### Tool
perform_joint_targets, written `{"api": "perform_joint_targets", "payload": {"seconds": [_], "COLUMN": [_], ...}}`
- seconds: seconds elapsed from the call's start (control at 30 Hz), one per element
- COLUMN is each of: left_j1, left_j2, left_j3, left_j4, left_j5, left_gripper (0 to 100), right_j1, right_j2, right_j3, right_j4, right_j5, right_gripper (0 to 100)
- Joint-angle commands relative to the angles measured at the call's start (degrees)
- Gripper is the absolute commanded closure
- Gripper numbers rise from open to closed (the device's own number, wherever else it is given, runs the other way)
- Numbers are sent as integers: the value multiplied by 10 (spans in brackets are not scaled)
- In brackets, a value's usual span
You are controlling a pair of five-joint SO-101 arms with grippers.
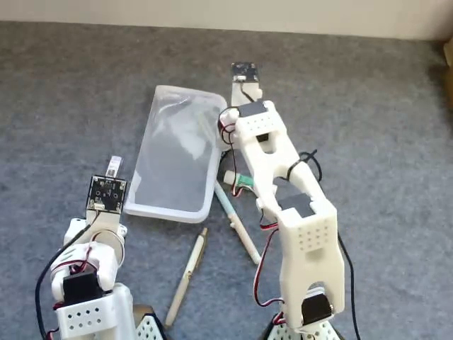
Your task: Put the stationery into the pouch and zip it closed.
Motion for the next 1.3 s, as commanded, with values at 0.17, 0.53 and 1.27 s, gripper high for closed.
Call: {"api": "perform_joint_targets", "payload": {"seconds": [0.17, 0.53, 1.27], "left_j1": [-7, -7, -8], "left_j2": [-8, -8, -8], "left_j3": [-5, -4, 4], "left_j4": [-11, -11, -24], "left_j5": [-4, -4, -4], "left_gripper": [992, 992, 992], "right_j1": [-7, 35, 35], "right_j2": [-34, -132, -417], "right_j3": [-88, -112, -113], "right_j4": [108, 170, 225], "right_j5": [22, 25, 66], "right_gripper": [994, 994, 994]}}
